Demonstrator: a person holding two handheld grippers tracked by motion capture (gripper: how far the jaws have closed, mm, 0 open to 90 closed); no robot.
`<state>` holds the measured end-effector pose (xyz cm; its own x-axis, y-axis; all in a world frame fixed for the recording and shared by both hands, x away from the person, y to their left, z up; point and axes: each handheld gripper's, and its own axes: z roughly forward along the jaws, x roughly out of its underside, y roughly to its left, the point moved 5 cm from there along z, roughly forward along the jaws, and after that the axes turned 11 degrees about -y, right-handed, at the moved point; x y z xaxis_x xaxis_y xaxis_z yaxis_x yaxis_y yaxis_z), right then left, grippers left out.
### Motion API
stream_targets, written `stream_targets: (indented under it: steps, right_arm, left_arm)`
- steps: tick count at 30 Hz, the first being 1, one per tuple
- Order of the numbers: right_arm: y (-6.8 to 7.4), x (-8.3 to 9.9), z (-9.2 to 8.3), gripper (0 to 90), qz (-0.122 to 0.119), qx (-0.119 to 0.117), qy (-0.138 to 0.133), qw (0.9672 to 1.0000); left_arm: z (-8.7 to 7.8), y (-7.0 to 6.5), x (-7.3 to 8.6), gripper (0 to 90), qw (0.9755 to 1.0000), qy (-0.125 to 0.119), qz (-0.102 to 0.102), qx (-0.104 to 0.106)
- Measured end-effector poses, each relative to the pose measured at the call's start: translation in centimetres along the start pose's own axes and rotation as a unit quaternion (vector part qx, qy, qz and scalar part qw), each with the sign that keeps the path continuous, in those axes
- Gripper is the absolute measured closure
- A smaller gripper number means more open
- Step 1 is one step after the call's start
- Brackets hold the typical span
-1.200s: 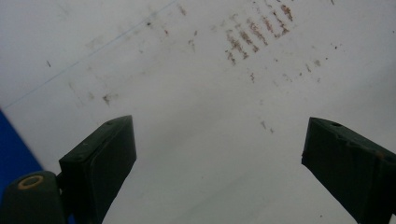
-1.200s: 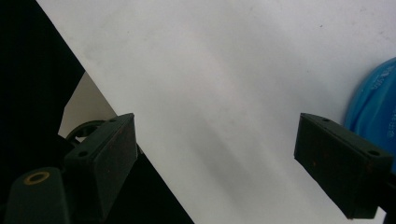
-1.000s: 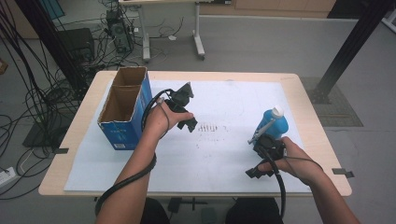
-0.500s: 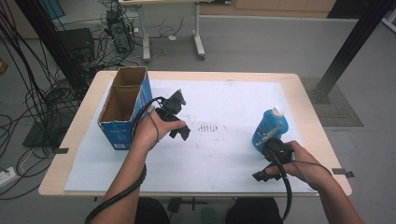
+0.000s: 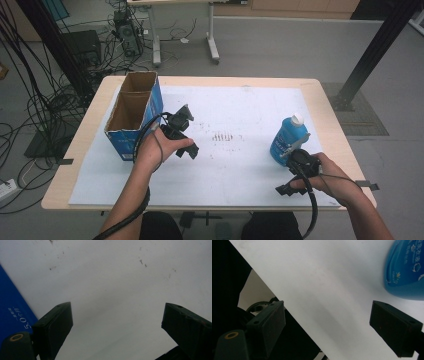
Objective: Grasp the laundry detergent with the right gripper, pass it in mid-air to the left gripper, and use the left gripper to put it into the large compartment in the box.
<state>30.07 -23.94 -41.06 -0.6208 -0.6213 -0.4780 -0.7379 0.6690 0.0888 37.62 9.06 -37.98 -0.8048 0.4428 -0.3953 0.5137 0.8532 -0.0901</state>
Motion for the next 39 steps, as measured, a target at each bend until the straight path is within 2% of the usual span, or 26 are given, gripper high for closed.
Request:
stream_targets:
  steps: [4,14,18,39]
  right_arm:
    - [-0.2,0.3,0.0,13.0,0.002,0.001,0.002,1.0000]
    - [-1.0,1.1,-0.1,12.9,0.014,0.005,0.003,0.9999]
    - [-1.4,1.5,-0.2,13.0,0.022,0.008,0.002,0.9997]
    - [-4.4,3.3,-0.4,12.5,0.055,0.024,0.007,0.9982]
  left_arm:
    - [-0.1,-0.4,0.7,10.2,0.9998,0.002,0.000,0.022]
    - [-0.4,-1.3,1.7,10.2,0.9997,0.000,0.011,0.021]
    - [-0.4,-1.7,1.9,10.2,0.9994,-0.005,0.010,0.032]
    - [-0.1,-2.9,2.7,10.0,0.9995,-0.002,0.020,0.024]
